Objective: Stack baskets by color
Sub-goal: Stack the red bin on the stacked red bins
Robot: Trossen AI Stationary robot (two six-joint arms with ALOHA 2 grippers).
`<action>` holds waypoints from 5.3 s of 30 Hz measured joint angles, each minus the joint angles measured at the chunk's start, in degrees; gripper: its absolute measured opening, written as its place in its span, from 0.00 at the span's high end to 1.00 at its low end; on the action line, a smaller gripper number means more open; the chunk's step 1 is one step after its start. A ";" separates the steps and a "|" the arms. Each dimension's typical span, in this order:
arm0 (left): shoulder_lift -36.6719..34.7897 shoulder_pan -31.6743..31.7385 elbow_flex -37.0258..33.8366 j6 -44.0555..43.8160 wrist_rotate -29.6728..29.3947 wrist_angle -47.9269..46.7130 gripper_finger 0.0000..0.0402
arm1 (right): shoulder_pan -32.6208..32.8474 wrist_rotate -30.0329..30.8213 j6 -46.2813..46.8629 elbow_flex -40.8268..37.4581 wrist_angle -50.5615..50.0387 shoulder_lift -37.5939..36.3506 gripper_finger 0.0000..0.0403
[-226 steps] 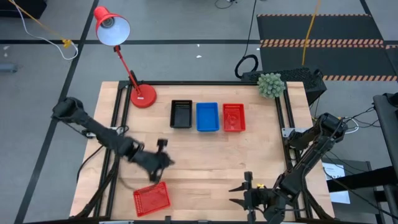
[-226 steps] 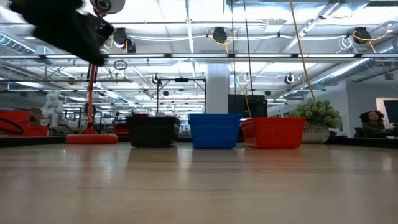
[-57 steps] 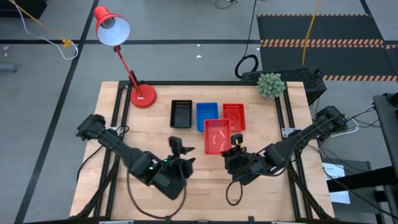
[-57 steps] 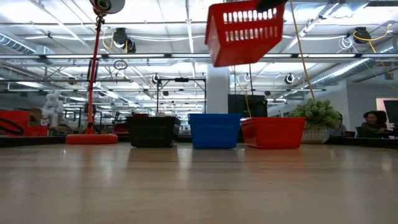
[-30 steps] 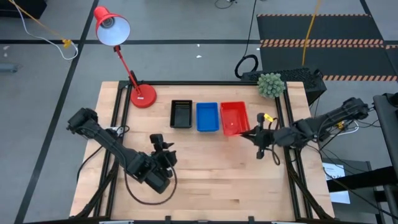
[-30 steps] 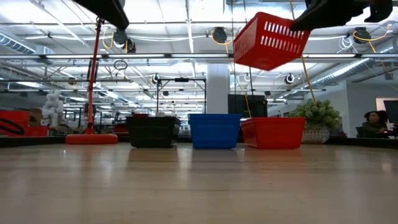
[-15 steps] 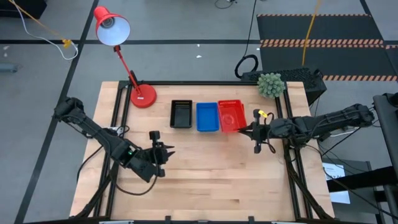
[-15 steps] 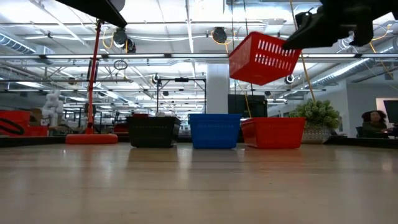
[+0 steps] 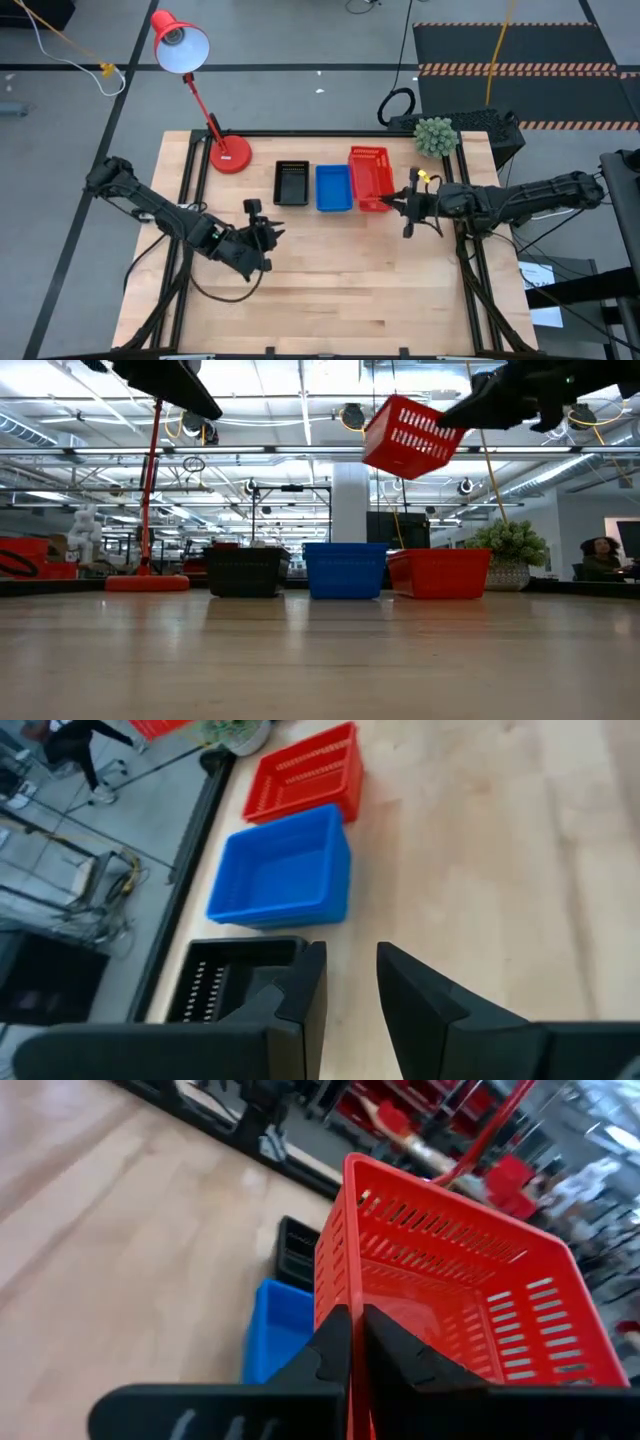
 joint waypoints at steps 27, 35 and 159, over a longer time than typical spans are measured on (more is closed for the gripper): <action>-20.74 19.03 -21.66 17.55 30.03 30.49 0.77 | -18.75 -17.64 -0.15 -7.08 -0.49 0.83 0.98; -20.52 19.01 -21.66 16.01 30.08 30.49 0.77 | -22.26 -18.03 -2.71 -7.08 -0.79 0.83 0.98; -20.57 20.87 -21.59 17.11 29.99 30.56 0.77 | -15.73 -12.92 7.22 -9.86 -1.81 10.16 0.87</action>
